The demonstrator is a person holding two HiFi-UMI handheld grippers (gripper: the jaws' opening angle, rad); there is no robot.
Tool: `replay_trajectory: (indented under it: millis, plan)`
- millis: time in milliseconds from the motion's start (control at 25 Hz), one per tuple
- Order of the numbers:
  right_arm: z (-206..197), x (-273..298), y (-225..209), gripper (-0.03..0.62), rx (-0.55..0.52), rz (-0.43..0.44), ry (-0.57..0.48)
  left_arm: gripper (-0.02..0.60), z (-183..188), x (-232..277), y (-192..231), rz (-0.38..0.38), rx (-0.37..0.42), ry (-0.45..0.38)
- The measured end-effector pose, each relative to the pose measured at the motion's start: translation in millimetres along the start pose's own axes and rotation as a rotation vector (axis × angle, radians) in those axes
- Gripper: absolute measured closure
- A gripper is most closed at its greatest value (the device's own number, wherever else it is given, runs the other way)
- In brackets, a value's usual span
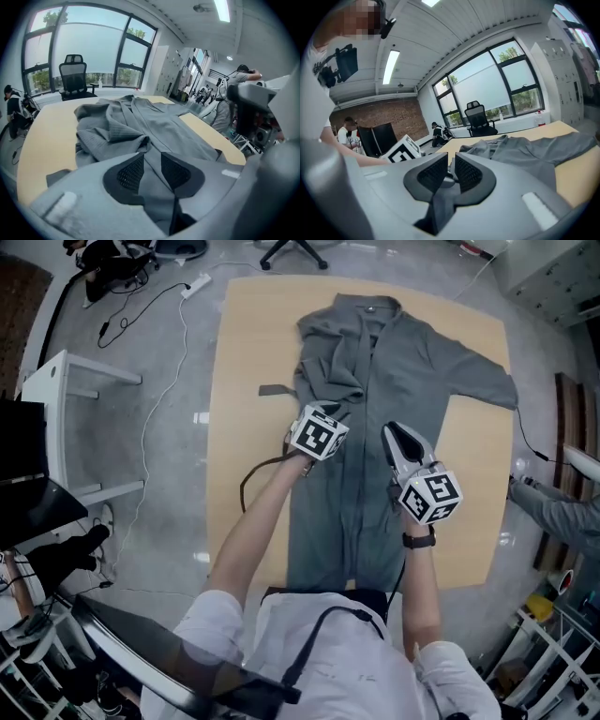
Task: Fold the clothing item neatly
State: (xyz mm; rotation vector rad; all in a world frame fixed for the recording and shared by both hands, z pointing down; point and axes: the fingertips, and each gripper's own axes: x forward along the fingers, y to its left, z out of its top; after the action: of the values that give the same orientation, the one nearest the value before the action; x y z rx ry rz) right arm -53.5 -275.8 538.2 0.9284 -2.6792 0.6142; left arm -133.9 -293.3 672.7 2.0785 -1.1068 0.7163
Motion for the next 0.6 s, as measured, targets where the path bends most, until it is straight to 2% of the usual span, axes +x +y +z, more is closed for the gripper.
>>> replay_trajectory:
  millis: [280, 360, 480, 520, 600]
  plan:
    - [-16, 118, 16, 0.545, -0.163, 0.094, 0.159, 0.462, -22, -62, 28, 0.050, -0.167, -0.128]
    - [-33, 157, 22, 0.545, -0.239, 0.094, 0.238, 0.462, -35, -74, 37, 0.081, -0.197, -0.136]
    - [-57, 207, 30, 0.582, -0.367, 0.069, 0.356, 0.462, -53, -87, 46, 0.110, -0.219, -0.118]
    - [-64, 221, 33, 0.569, -0.405, 0.057, 0.394, 0.462, -58, -91, 48, 0.113, -0.223, -0.113]
    - [-78, 244, 33, 0.489, -0.460, 0.025, 0.475, 0.462, -65, -98, 52, 0.116, -0.232, -0.110]
